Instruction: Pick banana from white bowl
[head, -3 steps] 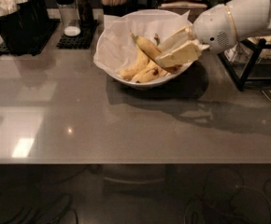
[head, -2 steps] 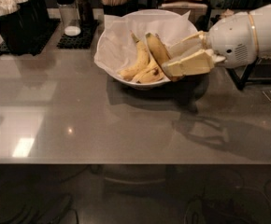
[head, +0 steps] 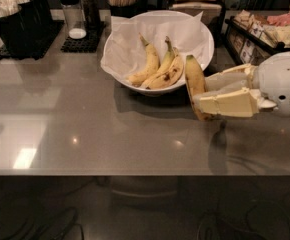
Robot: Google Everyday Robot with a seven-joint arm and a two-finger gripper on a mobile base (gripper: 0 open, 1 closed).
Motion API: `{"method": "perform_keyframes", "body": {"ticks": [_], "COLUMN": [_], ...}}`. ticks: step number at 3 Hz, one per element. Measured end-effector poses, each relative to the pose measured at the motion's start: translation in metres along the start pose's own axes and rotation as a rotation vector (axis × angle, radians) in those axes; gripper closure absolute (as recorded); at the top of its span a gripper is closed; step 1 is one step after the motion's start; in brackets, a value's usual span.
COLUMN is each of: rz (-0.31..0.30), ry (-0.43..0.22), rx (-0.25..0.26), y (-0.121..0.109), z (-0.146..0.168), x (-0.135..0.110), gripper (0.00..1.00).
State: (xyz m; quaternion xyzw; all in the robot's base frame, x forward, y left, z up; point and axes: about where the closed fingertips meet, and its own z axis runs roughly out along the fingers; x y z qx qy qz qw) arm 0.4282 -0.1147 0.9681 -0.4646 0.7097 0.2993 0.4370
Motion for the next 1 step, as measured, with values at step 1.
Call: {"method": "perform_keyframes", "body": {"ticks": [1], "rz": [0.01], "ry": [0.004], "rx": [0.01], "y": [0.0019], "z": [-0.0043], "x": [0.0045], "gripper": [1.0]}}
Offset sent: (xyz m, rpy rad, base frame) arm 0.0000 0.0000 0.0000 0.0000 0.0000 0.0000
